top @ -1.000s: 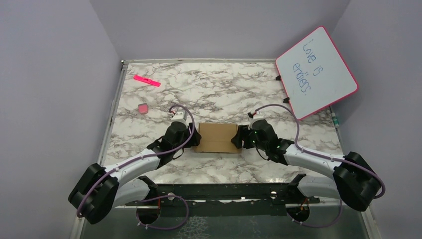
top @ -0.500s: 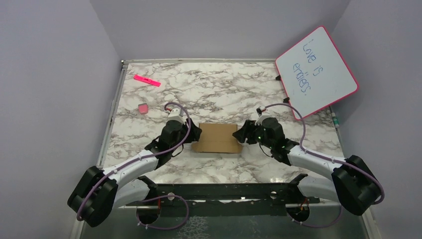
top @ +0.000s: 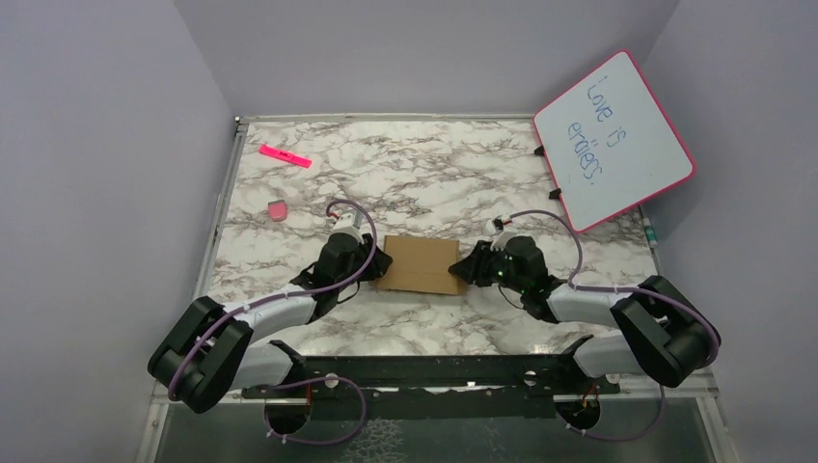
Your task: Fold the paper box
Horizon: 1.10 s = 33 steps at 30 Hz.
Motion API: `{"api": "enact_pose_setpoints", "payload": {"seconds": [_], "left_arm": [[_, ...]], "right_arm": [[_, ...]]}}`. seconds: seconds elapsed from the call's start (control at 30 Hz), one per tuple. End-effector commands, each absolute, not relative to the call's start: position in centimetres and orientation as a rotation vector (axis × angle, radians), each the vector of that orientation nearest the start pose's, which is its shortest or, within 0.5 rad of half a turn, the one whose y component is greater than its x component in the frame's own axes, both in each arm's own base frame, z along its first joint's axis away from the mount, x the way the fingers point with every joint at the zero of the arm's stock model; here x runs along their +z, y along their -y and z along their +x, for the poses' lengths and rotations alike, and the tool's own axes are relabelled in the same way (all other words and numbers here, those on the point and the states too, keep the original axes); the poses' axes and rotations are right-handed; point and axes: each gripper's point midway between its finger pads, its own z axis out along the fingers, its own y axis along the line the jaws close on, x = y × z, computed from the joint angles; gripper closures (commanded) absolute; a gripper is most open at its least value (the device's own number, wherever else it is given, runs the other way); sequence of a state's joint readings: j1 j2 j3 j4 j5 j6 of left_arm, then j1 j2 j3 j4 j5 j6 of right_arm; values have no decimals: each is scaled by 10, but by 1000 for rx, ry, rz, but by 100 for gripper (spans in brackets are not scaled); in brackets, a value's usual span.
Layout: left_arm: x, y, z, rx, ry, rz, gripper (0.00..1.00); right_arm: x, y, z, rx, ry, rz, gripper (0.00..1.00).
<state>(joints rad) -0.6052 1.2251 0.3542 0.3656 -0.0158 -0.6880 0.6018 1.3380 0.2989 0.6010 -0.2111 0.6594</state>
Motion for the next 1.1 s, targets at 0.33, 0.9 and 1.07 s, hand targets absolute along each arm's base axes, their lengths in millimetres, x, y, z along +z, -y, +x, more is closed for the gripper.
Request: {"api": "enact_pose_setpoints", "payload": {"seconds": [0.33,0.9,1.07], "left_arm": [[89,218,271,-826,-2078,-91,66],[158,154,262,-550,-2017,-144,12],[198,147,259,-465,-2022,-13,5]], "right_arm": [[81,-263,260,1009,-2095,-214,58],[131,-259,248,870,-2059,-603,35],[131,-272,243,802,-2034,-760,33]]}}
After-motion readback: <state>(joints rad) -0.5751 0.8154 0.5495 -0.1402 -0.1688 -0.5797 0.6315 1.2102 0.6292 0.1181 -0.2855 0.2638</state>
